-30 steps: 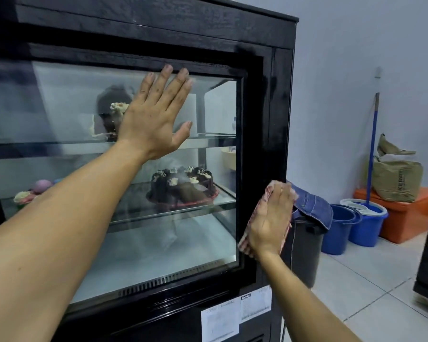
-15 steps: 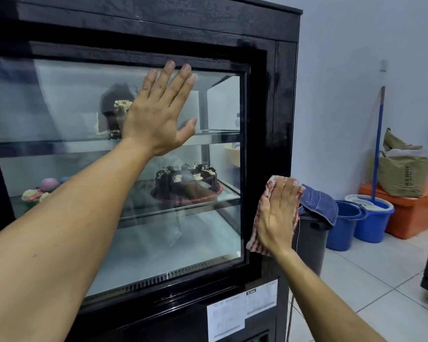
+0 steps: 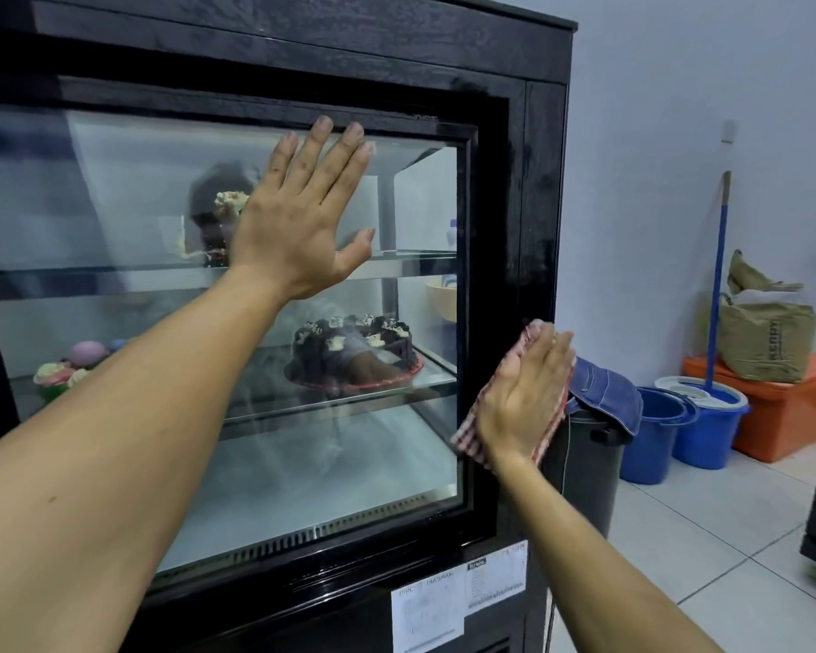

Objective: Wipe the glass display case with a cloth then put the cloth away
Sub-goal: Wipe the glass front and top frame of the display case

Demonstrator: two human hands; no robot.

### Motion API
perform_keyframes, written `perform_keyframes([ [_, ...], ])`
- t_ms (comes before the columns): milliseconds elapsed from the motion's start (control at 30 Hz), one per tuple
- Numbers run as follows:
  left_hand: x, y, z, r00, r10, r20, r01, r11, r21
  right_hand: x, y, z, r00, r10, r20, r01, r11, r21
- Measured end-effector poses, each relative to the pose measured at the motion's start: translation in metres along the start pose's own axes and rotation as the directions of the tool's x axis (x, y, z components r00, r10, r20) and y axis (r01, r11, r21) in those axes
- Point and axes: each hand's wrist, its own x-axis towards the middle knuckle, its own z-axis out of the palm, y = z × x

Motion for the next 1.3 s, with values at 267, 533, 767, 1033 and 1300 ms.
perform_keyframes([
  [267,-0.001,0.000,0.002,1.000,-0.003,-0.006,0.003,1.000,0.011,-0.104,0.079,-0.005,0.989,-0.068,0.133,0.076,0.996,-0.053],
  [533,0.001,0.000,0.002,1.000,-0.004,-0.017,0.004,1.000,-0.002,-0.087,0.121,-0.025,0.854,-0.381,0.356,0.458,0.874,-0.163],
  [767,0.000,0.000,0.002,1.000,-0.016,-0.006,0.016,1.000,-0.004,-0.047,0.101,-0.029,0.774,-0.528,0.350,0.605,0.780,-0.162],
  [1033,0.001,0.000,0.000,1.000,-0.012,0.011,0.012,1.000,-0.018,-0.109,0.138,-0.028,0.800,-0.430,0.419,0.547,0.809,-0.214],
  [1300,0.000,0.000,0.000,1.000,-0.007,0.006,0.008,1.000,-0.028,-0.058,0.098,-0.019,0.839,-0.436,0.325,0.507,0.844,-0.177],
])
